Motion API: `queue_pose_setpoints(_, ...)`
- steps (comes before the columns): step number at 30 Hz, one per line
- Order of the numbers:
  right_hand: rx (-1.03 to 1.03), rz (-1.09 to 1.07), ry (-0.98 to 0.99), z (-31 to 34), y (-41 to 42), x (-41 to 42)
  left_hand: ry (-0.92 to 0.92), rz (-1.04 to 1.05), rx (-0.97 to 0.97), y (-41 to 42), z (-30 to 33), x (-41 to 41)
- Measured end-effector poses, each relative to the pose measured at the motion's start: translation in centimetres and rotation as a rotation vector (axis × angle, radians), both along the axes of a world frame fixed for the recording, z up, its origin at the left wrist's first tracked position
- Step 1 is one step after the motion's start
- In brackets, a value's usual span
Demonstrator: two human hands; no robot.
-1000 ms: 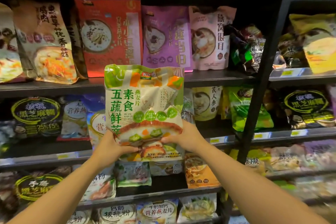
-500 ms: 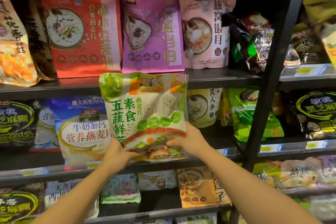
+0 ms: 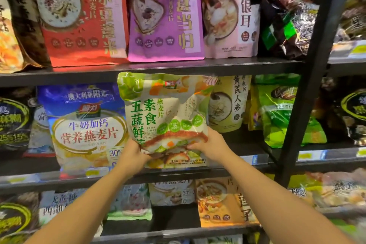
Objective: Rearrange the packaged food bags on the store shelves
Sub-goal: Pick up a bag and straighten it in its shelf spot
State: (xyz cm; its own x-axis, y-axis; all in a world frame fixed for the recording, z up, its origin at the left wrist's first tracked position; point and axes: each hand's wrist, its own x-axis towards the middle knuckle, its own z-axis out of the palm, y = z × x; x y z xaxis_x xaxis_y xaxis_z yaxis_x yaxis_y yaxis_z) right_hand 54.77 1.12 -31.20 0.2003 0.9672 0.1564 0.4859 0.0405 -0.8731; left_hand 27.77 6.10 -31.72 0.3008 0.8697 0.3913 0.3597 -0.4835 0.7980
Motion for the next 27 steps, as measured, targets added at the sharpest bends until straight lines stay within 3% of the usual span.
queue_pose_setpoints(7, -0.052, -0.009, -0.116, 1.9, 2.1, 0.8, 0.058, 0.002, -0.067, 2.1, 0.5, 1.0)
queue_pose_setpoints(27, -0.226, -0.066, -0.163, -0.6, 6.1, 2.3, 0.113, 0.082, -0.203, 5.6, -1.2, 3.3)
